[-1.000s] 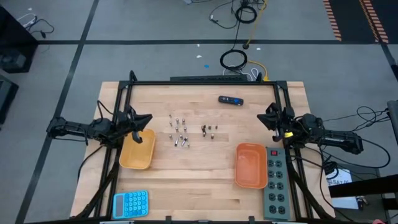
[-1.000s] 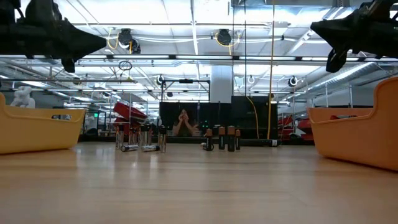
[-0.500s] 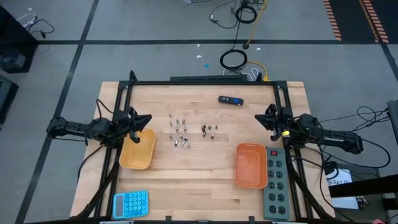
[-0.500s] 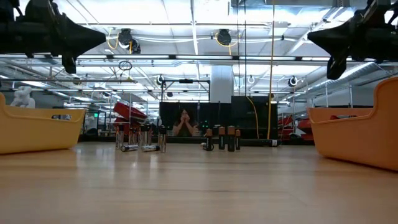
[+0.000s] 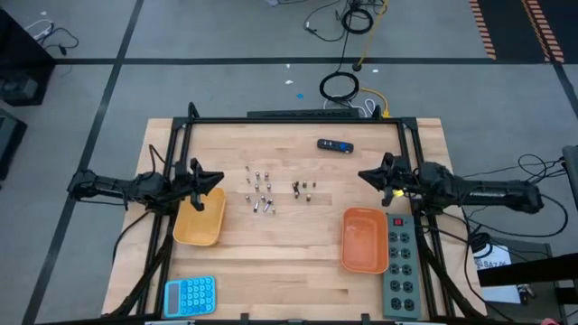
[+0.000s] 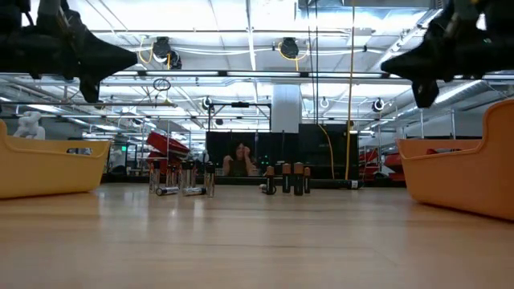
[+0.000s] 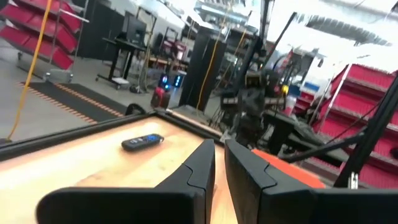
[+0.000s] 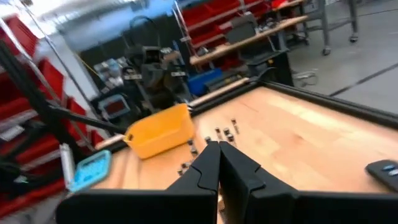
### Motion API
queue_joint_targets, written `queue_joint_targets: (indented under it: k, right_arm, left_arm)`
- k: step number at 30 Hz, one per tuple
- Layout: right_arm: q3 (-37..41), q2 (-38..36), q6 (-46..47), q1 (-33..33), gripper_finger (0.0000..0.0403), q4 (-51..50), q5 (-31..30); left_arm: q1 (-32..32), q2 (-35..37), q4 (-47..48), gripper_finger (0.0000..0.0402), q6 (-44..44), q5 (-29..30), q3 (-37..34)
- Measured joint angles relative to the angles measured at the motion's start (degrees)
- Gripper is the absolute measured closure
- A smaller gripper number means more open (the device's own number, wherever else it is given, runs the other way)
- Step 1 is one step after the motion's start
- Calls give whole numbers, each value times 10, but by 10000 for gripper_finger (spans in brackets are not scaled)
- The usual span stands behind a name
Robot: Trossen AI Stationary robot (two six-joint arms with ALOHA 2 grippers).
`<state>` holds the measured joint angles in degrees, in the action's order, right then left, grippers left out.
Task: Sort batteries
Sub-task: Put the black battery into the orange bin
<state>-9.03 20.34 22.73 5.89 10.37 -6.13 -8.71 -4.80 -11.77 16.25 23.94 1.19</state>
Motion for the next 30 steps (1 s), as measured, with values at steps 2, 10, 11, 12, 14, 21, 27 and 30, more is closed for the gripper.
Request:
queue_joint_targets:
  k: [2,10,11,12,14,21,27,30]
  right_arm:
    - [-34,61,-17,-15,403,2,-19]
    - [-182,306,-106,-75,399,-10,-59]
    - [-200,330,-114,-76,394,-18,-60]
    - [-217,351,-122,-79,387,-23,-60]
    - [-249,388,-143,-85,368,-30,-60]
    - [-333,464,-170,-106,256,-71,-60]
    - [-425,513,-135,-118,209,-249,-81]
    - [-471,546,-148,-140,213,-298,-91]
  left_arm:
    - [0,-1,31,354,0,-1,18]
    - [0,-14,184,354,-2,-2,116]
    - [0,-24,206,354,0,-2,130]
    - [0,-35,228,354,4,-2,144]
    - [0,-64,263,354,14,-2,174]
    - [-6,-189,290,348,12,-9,246]
    - [-21,-283,269,290,9,-7,264]
    - [-24,-316,267,261,22,-4,280]
